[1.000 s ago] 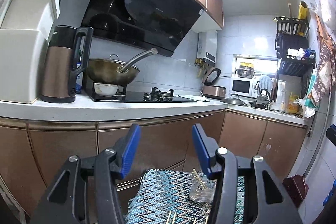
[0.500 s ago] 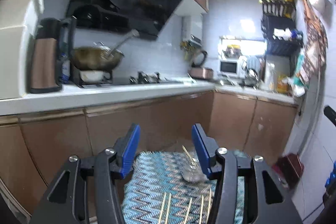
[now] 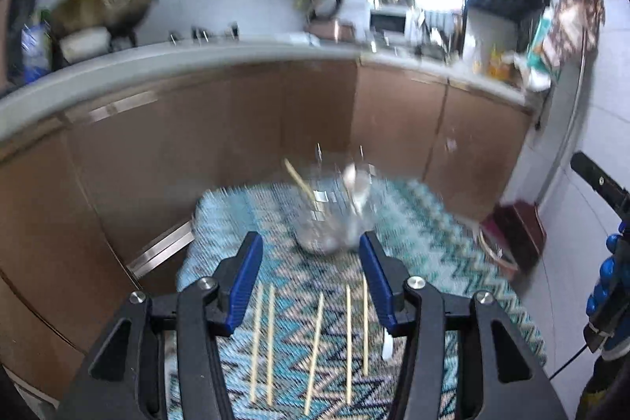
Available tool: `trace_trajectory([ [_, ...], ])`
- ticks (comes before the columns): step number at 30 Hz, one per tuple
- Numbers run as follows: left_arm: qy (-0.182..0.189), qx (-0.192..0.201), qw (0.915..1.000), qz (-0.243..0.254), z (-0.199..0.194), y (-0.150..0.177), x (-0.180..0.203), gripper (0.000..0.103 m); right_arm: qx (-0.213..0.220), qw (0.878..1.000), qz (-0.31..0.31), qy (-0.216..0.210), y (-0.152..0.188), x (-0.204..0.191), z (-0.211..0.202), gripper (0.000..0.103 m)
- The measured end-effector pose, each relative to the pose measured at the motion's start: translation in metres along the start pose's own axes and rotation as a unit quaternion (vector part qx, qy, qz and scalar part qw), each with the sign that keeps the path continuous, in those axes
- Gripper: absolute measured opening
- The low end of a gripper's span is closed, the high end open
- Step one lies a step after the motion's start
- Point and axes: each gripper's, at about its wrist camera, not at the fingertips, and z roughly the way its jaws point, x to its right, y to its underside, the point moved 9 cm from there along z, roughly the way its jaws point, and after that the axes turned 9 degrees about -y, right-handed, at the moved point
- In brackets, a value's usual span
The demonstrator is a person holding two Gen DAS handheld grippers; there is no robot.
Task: Organize utensils
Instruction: 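Grasp a chopstick with the left gripper while the right gripper grasps a white spoon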
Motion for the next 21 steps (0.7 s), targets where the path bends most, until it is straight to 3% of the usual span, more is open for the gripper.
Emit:
trace_trajectory([
  [6,0.059,-0.107,0.9924,0.013,0.059,0.037,0.033,0.048,-0.055,0.998,0.029,-0.014,0.038,0.020,0.032,0.056],
  [10,0.080,-0.181,0.9801,0.019,0.101,0.064,0.051,0.036,-0.111,0.992,0.056,-0.036,0.072,0.029,0.061,0.052],
  [15,0.096,-0.259,0.9609,0.018,0.146,0.092,0.066,0.032,-0.198,0.971,0.106,-0.077,0.124,0.037,0.102,0.047],
  [21,0.101,-0.305,0.9465,0.024,0.178,0.110,0.076,0.027,-0.277,0.942,0.151,-0.117,0.180,0.042,0.140,0.042],
])
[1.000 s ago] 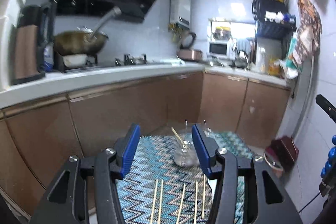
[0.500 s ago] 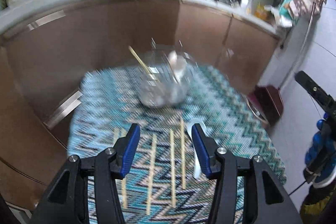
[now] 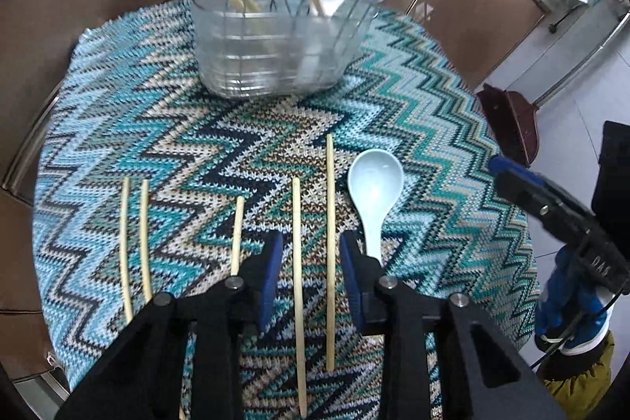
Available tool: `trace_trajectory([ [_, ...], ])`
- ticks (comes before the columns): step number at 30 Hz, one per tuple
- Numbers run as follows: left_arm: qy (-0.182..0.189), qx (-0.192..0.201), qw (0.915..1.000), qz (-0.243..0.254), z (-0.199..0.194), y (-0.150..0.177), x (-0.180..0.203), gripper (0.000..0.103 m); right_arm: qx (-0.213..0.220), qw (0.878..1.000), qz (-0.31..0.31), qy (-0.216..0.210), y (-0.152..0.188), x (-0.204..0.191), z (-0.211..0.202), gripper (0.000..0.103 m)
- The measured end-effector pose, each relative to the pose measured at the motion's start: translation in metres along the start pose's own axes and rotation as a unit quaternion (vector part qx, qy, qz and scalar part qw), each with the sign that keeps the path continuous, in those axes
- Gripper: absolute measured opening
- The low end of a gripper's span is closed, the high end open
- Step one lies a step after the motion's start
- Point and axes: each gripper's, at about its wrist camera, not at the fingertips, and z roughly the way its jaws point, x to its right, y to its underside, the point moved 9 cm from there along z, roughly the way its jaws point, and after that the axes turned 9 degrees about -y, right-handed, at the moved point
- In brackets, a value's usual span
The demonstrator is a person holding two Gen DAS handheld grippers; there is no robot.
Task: Organize utensils
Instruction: 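Grasp a chopstick with the left gripper while the right gripper grasps a white spoon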
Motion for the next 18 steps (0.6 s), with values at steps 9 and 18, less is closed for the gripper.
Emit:
trace_trajectory([
  [9,-0.017,-0.039,0.9991,0.008,0.032,-0.013,0.000,0.022,-0.050,0.998,0.019,-0.029,0.006,0.020,0.043,0.037],
  [18,-0.035,-0.064,0.9972,0.015,0.055,-0.020,-0.002,0.018,-0.098,0.995,0.003,-0.038,0.006,0.027,0.079,0.037],
])
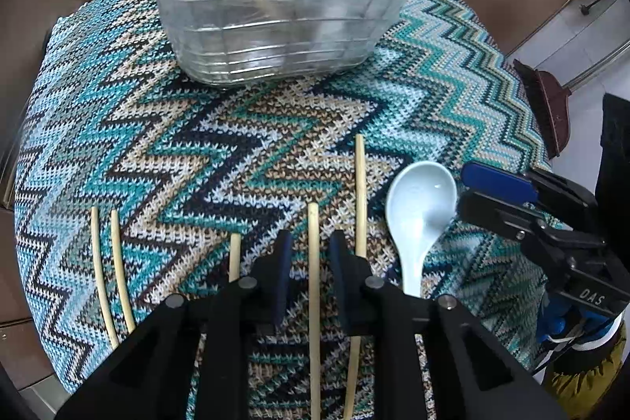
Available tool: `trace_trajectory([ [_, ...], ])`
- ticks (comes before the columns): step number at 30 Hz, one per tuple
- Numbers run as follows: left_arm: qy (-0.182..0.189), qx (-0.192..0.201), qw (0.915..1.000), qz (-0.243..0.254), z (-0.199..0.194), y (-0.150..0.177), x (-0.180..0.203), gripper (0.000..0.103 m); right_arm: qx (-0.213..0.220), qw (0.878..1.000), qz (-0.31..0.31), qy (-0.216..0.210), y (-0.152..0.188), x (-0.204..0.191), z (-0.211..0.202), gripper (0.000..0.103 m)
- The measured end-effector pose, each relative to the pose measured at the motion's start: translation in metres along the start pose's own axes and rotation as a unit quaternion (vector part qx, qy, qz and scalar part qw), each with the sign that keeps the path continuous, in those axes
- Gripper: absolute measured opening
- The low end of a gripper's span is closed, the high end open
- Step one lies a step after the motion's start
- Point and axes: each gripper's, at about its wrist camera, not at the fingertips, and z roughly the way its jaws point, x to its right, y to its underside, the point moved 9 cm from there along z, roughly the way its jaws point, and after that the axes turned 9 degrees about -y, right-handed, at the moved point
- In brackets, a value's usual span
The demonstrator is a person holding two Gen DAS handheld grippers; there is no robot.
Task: Organize utensils
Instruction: 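Grasp a chopstick with the left gripper while the right gripper grasps a white spoon, then lift the chopstick and white spoon toward the caddy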
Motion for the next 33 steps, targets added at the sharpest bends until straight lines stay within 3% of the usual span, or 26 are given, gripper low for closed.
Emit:
trace_trajectory([
  [5,-0.008,0.001,1.0000,0.004,0.006,-0.006,0.007,0.013,-0.026,1.000,0.000,-0.002,-0.003,0.008,0.017,0.031],
  [12,-0.018,0.010,0.9997,0.012,0.010,-0.009,0.013,0.008,-0.062,0.998,-0.012,-0.021,0.001,0.007,0.034,0.011],
  [15,-0.018,0.015,0.9997,0.010,0.009,-0.008,0.013,0.006,-0.065,0.998,-0.018,-0.019,0.002,0.005,0.035,0.010],
  [23,-0.010,0.049,0.9988,0.000,-0.015,0.005,0.006,0.005,-0.029,0.999,-0.030,0.003,0.004,-0.006,0.009,0.009],
  [33,0.002,0.131,0.9914,-0.006,-0.092,0.026,0.000,0.005,0.022,0.998,-0.055,0.032,0.011,-0.040,-0.040,0.007],
])
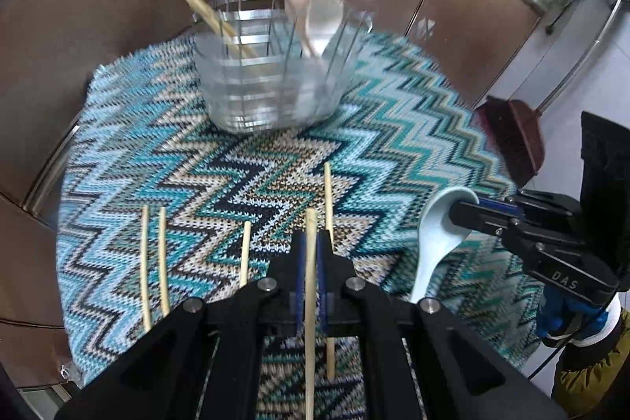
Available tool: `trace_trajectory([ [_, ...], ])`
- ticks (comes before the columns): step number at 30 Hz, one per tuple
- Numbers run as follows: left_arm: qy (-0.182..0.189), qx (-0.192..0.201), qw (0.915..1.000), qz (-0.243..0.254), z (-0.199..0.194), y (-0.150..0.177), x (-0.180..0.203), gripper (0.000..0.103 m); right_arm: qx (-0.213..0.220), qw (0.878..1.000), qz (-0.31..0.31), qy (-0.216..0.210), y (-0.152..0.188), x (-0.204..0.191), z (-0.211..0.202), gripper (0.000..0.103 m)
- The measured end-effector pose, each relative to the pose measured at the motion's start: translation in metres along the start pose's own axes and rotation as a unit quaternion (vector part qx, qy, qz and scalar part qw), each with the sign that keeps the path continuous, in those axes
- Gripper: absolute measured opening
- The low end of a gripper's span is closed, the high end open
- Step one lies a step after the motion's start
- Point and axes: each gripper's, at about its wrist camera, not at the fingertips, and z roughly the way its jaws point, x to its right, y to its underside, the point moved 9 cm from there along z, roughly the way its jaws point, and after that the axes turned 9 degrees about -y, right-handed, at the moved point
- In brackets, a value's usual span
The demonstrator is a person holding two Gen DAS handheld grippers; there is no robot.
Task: Organize utensils
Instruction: 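Lift the chopstick and white spoon toward the caddy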
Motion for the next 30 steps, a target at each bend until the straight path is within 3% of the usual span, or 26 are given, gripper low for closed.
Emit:
trace_trajectory([
  [9,-0.001,0.070,0.9975,-0.011,-0.071,0.005,-0.002,0.005,0.039,0.998,-0.039,0.017,0.004,-0.048,-0.041,0.008],
  [21,0.000,0.135,0.9906,-0.021,-0.139,0.022,-0.005,0.005,0.071,0.993,-0.080,0.051,0.012,-0.098,-0.083,0.007],
  [30,0.007,0.184,0.9824,-0.031,-0.182,0.009,-0.010,0.005,0.093,0.988,-0.094,0.084,0.004,-0.111,-0.104,0.007],
])
